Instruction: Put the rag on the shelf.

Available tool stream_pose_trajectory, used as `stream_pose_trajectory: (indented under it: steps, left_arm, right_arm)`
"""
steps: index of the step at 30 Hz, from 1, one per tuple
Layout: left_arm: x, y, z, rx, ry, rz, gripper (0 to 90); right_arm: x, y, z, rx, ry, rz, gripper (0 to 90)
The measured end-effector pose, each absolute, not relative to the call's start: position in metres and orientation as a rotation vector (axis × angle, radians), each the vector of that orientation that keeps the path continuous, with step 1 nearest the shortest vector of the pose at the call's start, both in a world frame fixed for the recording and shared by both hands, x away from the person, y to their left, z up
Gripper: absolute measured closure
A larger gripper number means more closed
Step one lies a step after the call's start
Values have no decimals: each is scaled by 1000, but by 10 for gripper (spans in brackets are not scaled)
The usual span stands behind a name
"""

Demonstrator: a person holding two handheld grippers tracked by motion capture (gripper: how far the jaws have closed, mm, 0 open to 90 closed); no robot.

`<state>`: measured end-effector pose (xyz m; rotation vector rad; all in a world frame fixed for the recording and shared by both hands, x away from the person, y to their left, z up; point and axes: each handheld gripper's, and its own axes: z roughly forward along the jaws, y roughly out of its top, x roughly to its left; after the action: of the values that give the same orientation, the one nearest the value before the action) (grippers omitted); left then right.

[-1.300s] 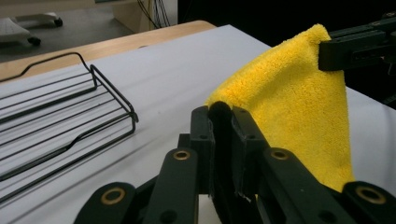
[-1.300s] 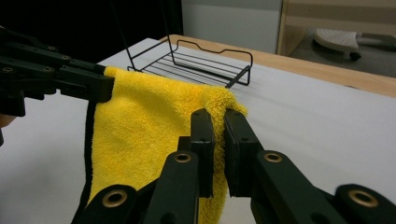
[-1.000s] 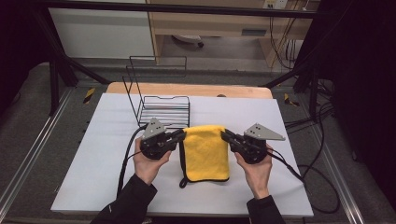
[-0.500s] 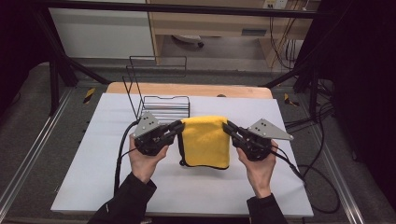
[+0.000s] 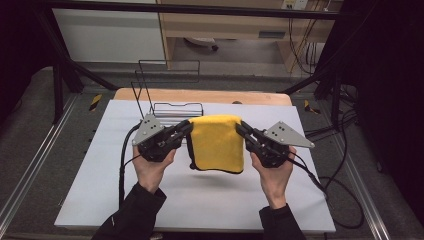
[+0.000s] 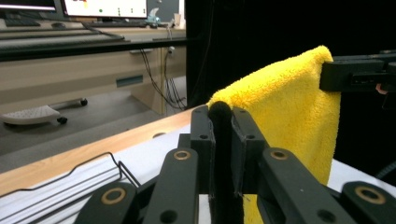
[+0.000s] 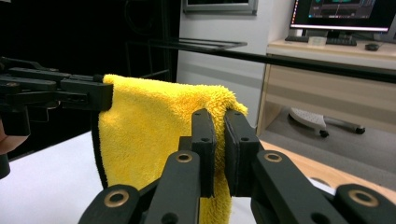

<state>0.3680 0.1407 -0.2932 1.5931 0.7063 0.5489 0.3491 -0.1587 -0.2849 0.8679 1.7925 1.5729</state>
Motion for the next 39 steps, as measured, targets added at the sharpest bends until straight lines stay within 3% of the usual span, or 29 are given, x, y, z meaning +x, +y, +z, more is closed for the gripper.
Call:
stream_pose_trajectory:
  steps: [19,39]
  left_arm:
    - [371,160,-274,1486,700,611,809]
    - [379,183,-236,1399,696,678,809]
  right_arm:
    - [357,-137,-268,803,1700,1641,839]
    - [373,-109,-227,749,1642,1686,839]
